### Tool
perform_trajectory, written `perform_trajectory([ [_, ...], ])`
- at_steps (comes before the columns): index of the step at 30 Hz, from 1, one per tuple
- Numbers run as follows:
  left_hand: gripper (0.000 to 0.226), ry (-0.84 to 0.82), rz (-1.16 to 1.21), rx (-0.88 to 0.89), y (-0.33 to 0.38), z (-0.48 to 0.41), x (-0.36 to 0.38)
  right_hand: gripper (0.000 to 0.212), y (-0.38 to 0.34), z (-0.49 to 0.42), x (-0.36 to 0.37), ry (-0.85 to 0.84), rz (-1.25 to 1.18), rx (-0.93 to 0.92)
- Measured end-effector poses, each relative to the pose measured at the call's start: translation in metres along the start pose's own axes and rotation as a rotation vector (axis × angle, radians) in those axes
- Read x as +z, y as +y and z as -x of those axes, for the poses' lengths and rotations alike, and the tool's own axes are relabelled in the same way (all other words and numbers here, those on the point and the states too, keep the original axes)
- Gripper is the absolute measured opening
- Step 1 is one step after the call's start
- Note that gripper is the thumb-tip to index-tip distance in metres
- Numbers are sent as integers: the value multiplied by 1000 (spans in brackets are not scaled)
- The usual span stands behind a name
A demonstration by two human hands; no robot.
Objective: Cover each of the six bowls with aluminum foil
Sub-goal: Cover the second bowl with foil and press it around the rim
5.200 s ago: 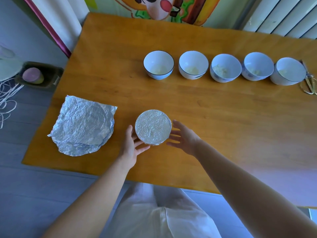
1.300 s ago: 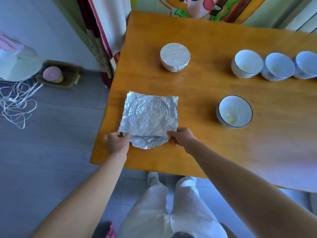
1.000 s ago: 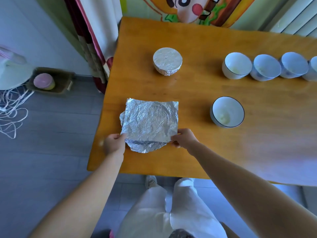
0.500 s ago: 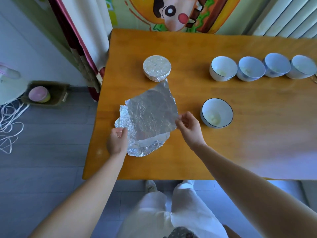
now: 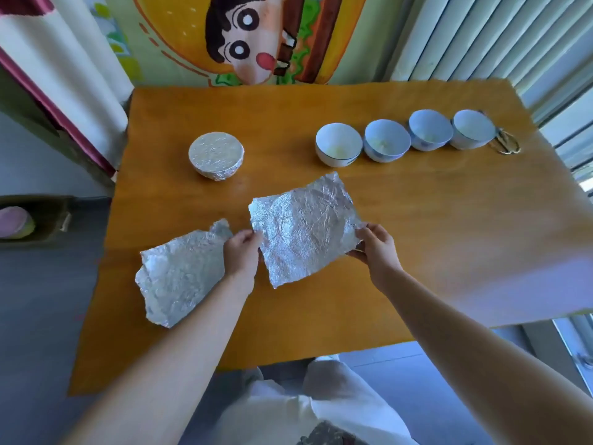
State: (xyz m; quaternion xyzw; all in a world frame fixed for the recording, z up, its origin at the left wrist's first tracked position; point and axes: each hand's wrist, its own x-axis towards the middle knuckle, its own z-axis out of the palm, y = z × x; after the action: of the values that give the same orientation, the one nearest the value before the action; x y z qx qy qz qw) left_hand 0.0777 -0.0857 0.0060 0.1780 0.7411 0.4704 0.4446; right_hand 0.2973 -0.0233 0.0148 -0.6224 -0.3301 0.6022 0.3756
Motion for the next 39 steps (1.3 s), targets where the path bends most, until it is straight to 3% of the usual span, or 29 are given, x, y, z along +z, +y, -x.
perform_trajectory([
  [6,23,5,-119,2,2,-1,52,27,-17,-47,-39,-115,348,160],
  [13,25,231,-119,-139,0,6,85,28,-13,-88,-52,-205,648,119],
  [21,25,318,-250,-99,-12,-16,92,25,-11,-103,-51,-327,600,165],
  [24,20,389,-205,4,-15,-21,90,42,-9,-107,-51,-326,580,183],
  [27,39,501,-396,123,-13,-22,87,53,-11,-108,-52,-321,580,178],
  [29,51,514,-555,314,-6,-17,89,45,-14,-106,-52,-218,632,69],
  [30,55,485,-640,446,-3,-14,92,41,-15,-105,-53,-122,714,-96],
  [32,59,351,-826,686,-1,-14,97,44,-21,-103,-49,-8,888,-597],
  [35,71,99,-1156,872,-7,-18,111,53,-28,-97,-24,-256,1140,-1059],
  [37,75,1,-1304,884,-14,-19,119,55,-19,-94,-8,-437,1354,-1150],
  [39,76,-45,-1396,829,-21,-23,121,60,-4,-96,-2,-507,1473,-1077],
])
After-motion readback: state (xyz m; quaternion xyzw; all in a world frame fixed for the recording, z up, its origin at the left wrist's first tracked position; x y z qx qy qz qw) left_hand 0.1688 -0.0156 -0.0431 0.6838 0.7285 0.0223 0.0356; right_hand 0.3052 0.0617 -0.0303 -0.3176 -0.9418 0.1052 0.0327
